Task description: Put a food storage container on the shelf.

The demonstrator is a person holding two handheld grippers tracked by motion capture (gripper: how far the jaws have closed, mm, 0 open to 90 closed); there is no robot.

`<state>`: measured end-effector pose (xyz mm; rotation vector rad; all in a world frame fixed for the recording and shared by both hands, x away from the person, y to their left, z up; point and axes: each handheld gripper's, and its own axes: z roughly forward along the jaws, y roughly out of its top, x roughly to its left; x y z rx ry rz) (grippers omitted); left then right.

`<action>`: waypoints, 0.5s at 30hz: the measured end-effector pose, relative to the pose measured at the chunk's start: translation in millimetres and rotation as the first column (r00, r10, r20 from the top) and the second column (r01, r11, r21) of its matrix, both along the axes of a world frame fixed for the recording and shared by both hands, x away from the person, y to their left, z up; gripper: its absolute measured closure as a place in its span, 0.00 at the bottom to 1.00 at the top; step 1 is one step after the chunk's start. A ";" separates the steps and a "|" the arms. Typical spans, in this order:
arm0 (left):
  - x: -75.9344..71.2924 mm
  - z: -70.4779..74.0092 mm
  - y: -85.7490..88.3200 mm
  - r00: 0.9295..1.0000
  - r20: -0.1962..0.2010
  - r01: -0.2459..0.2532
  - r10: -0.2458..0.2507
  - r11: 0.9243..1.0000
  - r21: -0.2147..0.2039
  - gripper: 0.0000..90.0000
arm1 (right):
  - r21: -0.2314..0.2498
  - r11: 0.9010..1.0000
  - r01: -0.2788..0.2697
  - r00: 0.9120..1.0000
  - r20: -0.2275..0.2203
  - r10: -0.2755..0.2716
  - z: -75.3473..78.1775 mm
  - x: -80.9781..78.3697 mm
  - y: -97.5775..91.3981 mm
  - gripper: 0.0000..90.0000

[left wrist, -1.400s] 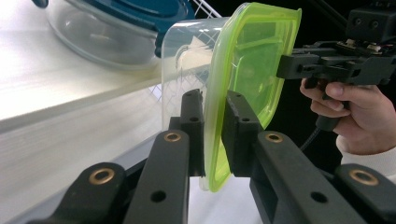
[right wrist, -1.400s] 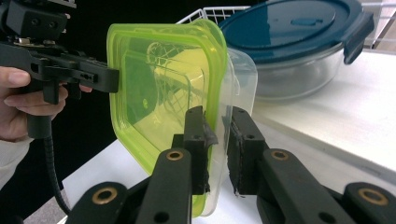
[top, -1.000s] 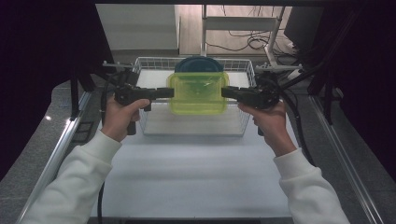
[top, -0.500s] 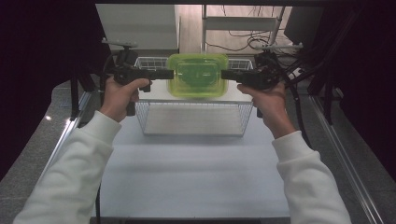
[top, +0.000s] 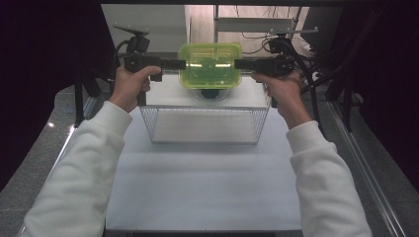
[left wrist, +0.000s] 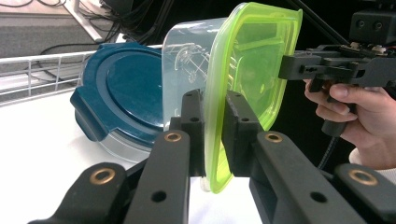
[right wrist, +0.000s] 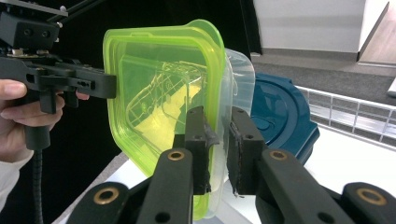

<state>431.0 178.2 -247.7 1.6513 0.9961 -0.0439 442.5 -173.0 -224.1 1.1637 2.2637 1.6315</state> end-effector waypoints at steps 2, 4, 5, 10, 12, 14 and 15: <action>3.4 -0.9 -0.3 1.000 -0.014 -0.004 0.004 1.000 -0.004 0.89 | 0.005 1.000 0.002 1.000 -0.011 -0.002 -0.7 4.2 -0.4 0.87; 7.0 -2.6 -0.1 1.000 -0.025 -0.006 0.006 1.000 -0.008 0.89 | 0.010 1.000 0.005 1.000 -0.027 -0.005 -1.9 8.4 -0.5 0.87; 8.5 -3.6 0.2 1.000 -0.030 -0.007 0.006 1.000 -0.009 0.89 | 0.012 1.000 0.007 0.999 -0.033 -0.006 -2.8 10.7 -0.2 0.87; 19.3 -11.0 0.6 0.997 -0.073 -0.018 0.016 1.000 -0.020 0.89 | 0.009 1.000 0.019 0.997 -0.079 -0.018 -7.4 22.1 2.2 0.87; 23.4 -13.3 0.7 0.996 -0.085 -0.020 0.018 1.000 -0.023 0.90 | 0.005 1.000 0.023 0.996 -0.090 -0.022 -9.2 26.2 2.5 0.87; 27.1 -15.3 1.3 0.995 -0.098 -0.020 0.017 0.999 -0.033 0.90 | 0.003 1.000 0.027 0.994 -0.107 -0.026 -10.9 30.0 2.8 0.87; 28.2 -15.7 2.1 0.995 -0.103 -0.018 0.014 0.999 -0.036 0.89 | 0.006 1.000 0.030 0.993 -0.118 -0.029 -11.7 31.8 2.8 0.87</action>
